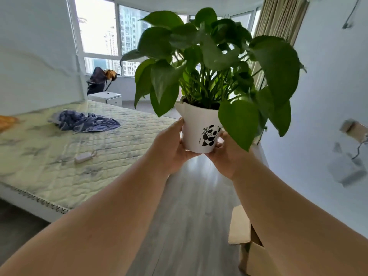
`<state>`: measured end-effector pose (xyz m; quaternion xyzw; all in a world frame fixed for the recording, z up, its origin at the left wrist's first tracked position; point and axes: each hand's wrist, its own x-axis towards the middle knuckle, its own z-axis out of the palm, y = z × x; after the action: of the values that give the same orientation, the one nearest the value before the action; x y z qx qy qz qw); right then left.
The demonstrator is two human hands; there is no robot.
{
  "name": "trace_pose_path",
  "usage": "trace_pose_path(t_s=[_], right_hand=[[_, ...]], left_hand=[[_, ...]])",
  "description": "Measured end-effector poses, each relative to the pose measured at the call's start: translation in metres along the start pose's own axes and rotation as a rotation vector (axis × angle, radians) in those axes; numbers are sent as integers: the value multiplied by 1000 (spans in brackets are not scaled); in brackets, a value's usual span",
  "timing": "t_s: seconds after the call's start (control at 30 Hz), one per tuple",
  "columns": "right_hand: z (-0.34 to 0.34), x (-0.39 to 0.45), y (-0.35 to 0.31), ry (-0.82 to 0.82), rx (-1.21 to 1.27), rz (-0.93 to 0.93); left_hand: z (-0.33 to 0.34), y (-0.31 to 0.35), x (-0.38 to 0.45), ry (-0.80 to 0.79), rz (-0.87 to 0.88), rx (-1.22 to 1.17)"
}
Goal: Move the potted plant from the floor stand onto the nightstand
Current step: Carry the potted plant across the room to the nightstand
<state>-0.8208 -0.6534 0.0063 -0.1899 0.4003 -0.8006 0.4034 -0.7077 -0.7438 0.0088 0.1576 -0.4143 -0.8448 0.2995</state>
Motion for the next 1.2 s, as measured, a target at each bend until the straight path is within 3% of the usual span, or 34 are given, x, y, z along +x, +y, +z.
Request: trace_pose_path(t_s=[0.23,0.47,0.87,1.2], right_hand=[[37,120,19,-11,-3,-75],[66,232,14,101,13,-135],[-17,427,-39,180,-20,-182],[-84,637,-110,140,-133,-31]], left_hand=[[-58,49,117,-67,-24,25],[-77,92,241,-149,-96,41],[-41,51,459,-181,-159,39],[-15,34,678,-105,-181,52]])
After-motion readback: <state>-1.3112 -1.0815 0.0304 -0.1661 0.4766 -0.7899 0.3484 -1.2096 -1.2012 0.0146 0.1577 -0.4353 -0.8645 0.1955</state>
